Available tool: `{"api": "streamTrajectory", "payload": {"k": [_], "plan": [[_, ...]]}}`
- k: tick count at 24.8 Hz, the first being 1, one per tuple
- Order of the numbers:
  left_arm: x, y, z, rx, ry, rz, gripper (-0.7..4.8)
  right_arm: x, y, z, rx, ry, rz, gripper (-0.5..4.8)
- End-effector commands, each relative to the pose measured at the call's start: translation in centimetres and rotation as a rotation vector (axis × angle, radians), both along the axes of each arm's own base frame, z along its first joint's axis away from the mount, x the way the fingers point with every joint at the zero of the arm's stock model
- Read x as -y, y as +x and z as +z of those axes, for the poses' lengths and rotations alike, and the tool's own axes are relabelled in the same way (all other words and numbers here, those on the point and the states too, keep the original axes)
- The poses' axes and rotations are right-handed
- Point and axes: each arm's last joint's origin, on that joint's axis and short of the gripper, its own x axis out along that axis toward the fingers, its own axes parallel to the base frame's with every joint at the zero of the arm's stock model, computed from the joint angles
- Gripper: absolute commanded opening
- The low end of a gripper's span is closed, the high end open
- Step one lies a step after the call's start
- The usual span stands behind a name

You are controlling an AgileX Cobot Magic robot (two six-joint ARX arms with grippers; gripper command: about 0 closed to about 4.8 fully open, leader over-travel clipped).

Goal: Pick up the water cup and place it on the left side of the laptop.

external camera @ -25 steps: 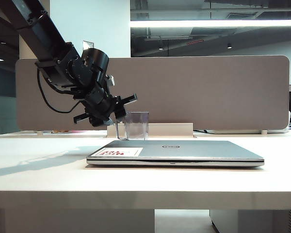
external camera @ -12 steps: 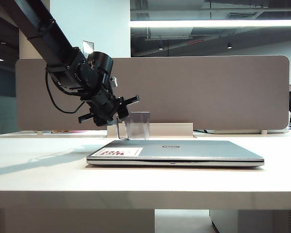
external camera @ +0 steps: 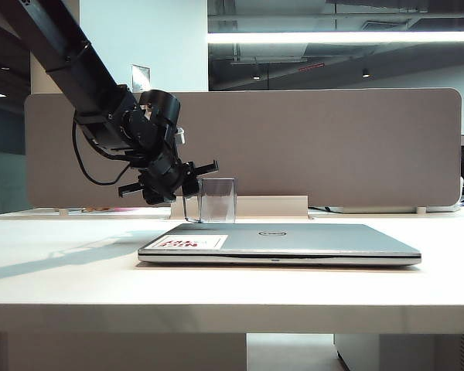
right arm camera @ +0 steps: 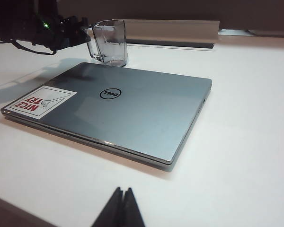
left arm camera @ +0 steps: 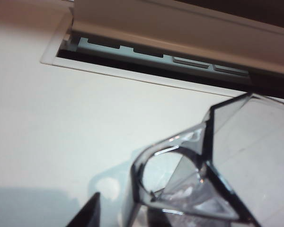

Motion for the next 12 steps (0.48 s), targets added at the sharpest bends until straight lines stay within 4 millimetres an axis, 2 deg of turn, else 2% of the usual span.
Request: {"api": "streamTrajectory", "payload": {"k": [1, 3, 6, 12], "plan": [[-0.35, 0.43, 0.65, 0.065, -0.016, 0.011, 1.21, -0.01, 0.03, -0.05, 0.009, 0.001, 0.003, -0.07], [-0.47, 0.54, 0.61, 0.076, -0.020, 0.013, 1.15, -0.01, 0.03, -0.05, 0.010, 0.001, 0.003, -0.08], [-0.82, 0.69, 0.37, 0.071, -0.018, 0.018, 0.60, -0.01, 0.03, -0.05, 0.009, 0.001, 0.003, -0.08], [-0.99, 0.81, 0.08, 0.066, -0.018, 0.015, 0.51, -0.01, 0.03, -0.06, 0.009, 0.001, 0.003, -0.08]]}}
